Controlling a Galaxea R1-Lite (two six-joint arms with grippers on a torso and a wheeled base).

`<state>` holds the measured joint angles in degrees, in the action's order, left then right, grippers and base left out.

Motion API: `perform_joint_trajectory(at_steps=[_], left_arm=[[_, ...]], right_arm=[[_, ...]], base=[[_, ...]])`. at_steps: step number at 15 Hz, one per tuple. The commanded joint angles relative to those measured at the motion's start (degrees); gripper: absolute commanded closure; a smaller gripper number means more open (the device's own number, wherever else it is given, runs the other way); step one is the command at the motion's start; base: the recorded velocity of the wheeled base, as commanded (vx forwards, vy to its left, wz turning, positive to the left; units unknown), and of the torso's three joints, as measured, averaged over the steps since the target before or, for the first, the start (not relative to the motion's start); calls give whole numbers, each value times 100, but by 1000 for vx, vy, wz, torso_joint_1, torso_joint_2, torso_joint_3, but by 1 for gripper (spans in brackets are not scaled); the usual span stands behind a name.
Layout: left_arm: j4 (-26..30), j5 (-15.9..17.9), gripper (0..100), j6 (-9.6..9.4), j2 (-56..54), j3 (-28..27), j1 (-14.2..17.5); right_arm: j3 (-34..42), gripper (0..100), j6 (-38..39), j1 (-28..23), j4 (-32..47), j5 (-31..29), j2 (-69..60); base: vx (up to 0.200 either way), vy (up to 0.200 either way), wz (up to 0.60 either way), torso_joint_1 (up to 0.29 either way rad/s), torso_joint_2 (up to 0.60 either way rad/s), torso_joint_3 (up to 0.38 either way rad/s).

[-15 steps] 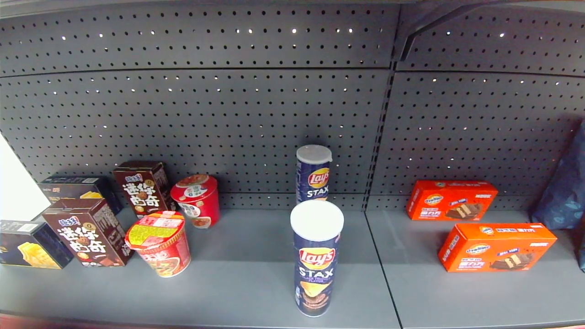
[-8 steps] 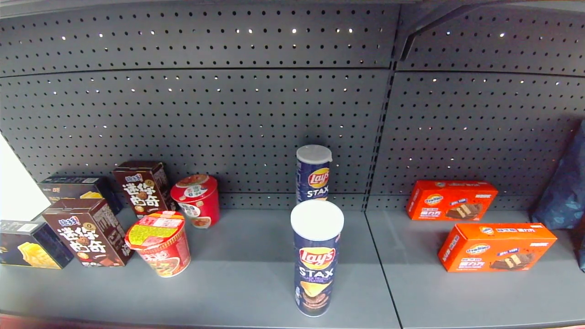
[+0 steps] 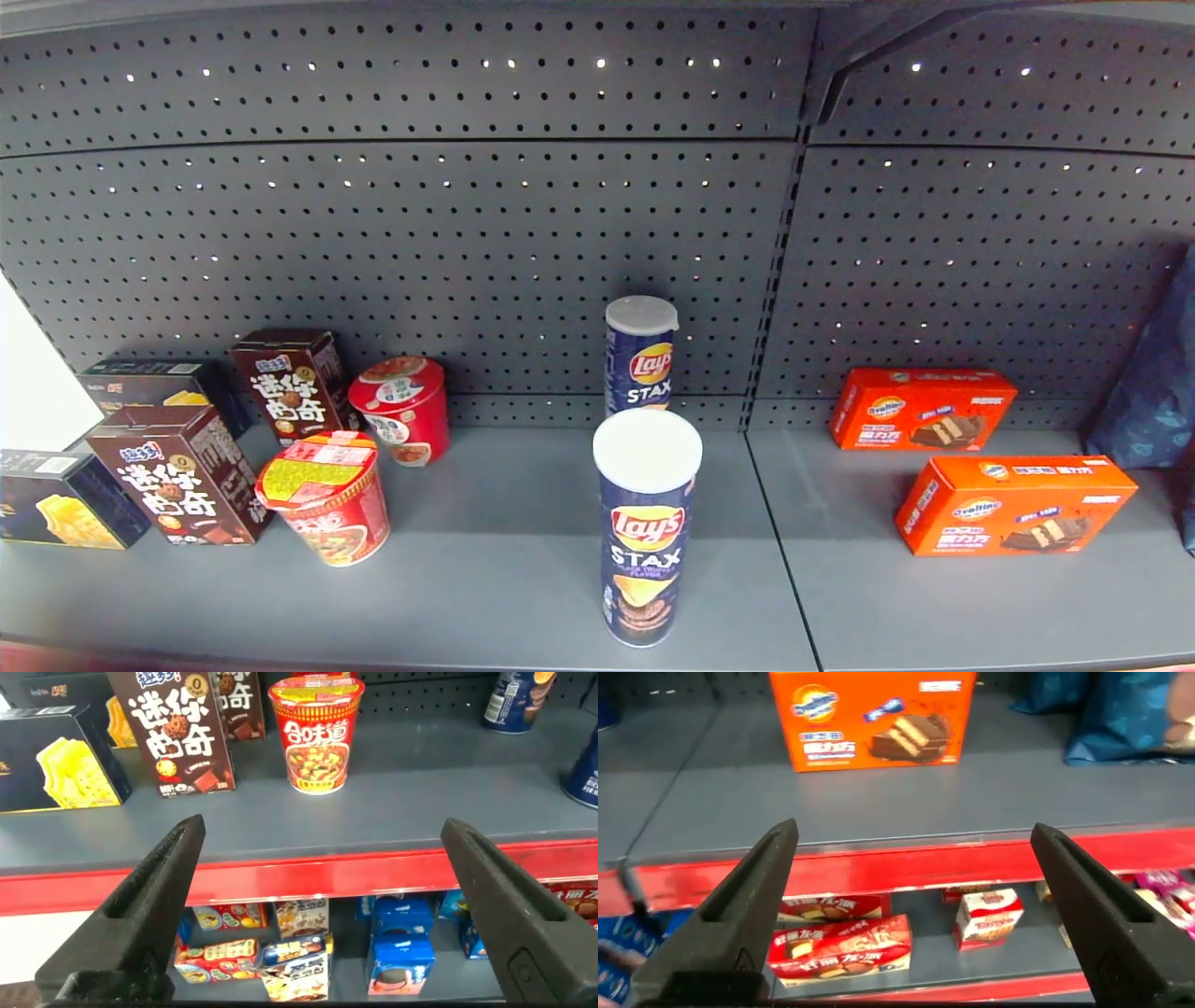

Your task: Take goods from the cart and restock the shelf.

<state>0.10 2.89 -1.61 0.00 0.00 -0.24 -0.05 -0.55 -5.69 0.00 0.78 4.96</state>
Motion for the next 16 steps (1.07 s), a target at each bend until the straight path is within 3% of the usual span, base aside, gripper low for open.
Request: perform_joint_trajectory(at_steps=[1,2,16], left_arm=[[-1,1,0,-6,0,0,-2],[-1,1,0,3,0,0,-2],[-1,1,0,20,0,0,7]], right_arm=[[-4,0,-7,323,9,177,-30],[-4,0,-15,763,0,115,-189],[5,0,37,569,-9,80,-479]], base=[[0,0,0,0,0,0],[0,0,0,0,0,0],[0,0,0,0,0,0]])
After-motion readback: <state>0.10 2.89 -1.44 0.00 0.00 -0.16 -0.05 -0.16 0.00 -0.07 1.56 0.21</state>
